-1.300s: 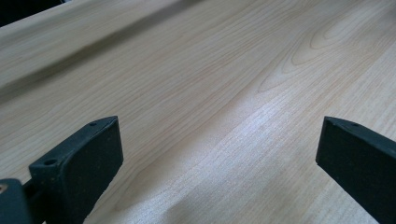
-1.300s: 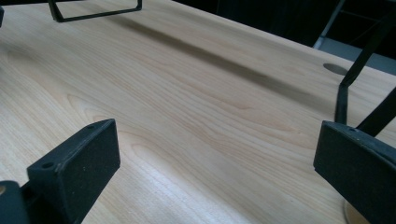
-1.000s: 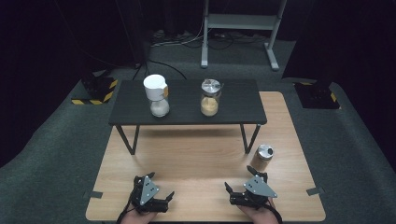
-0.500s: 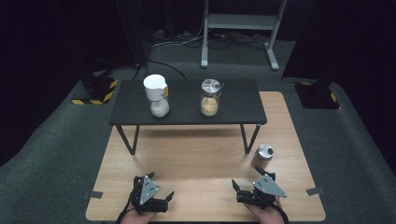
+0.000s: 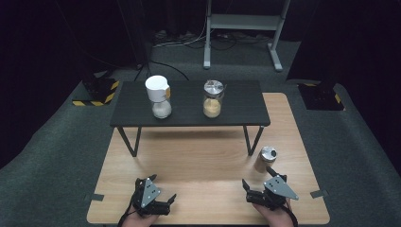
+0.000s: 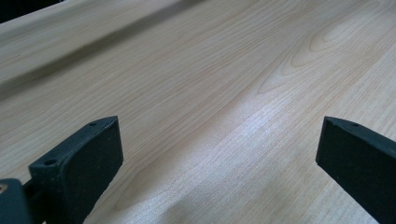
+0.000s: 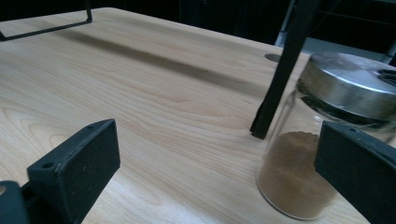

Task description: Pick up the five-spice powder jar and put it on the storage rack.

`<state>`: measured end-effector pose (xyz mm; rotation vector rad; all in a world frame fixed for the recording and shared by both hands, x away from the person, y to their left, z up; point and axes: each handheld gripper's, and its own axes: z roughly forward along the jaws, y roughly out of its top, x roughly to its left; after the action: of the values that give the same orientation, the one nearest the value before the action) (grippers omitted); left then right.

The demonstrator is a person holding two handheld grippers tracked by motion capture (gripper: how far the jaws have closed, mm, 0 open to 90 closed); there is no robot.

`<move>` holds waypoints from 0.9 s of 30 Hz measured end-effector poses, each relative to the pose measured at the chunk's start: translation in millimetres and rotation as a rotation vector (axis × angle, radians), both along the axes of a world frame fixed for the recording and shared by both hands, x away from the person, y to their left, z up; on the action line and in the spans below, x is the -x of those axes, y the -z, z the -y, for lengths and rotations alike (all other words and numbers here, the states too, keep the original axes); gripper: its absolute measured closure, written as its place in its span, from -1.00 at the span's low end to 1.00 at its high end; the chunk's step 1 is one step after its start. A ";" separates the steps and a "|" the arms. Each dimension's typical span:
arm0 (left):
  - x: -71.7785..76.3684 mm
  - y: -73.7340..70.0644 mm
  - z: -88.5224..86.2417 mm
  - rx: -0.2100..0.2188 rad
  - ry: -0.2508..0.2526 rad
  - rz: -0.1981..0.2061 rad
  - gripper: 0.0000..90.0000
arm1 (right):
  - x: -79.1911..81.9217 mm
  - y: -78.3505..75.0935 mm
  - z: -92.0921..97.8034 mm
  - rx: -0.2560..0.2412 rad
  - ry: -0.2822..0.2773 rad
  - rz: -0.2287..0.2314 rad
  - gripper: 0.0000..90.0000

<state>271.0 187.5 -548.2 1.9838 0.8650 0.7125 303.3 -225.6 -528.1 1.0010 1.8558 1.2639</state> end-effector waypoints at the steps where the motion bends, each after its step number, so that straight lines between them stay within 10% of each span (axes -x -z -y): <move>1: 0.0 0.0 0.0 0.000 0.000 0.000 -0.98 | -0.1 -0.4 1.5 -0.001 0.004 0.002 -1.00; 27: 0.4 0.0 0.1 0.000 0.002 0.002 -0.98 | -9.6 -7.9 18.3 -0.011 0.101 0.060 -1.00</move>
<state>270.5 187.4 -548.3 1.9839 0.8614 0.7129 312.9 -243.9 -520.2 1.0383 1.7329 1.2325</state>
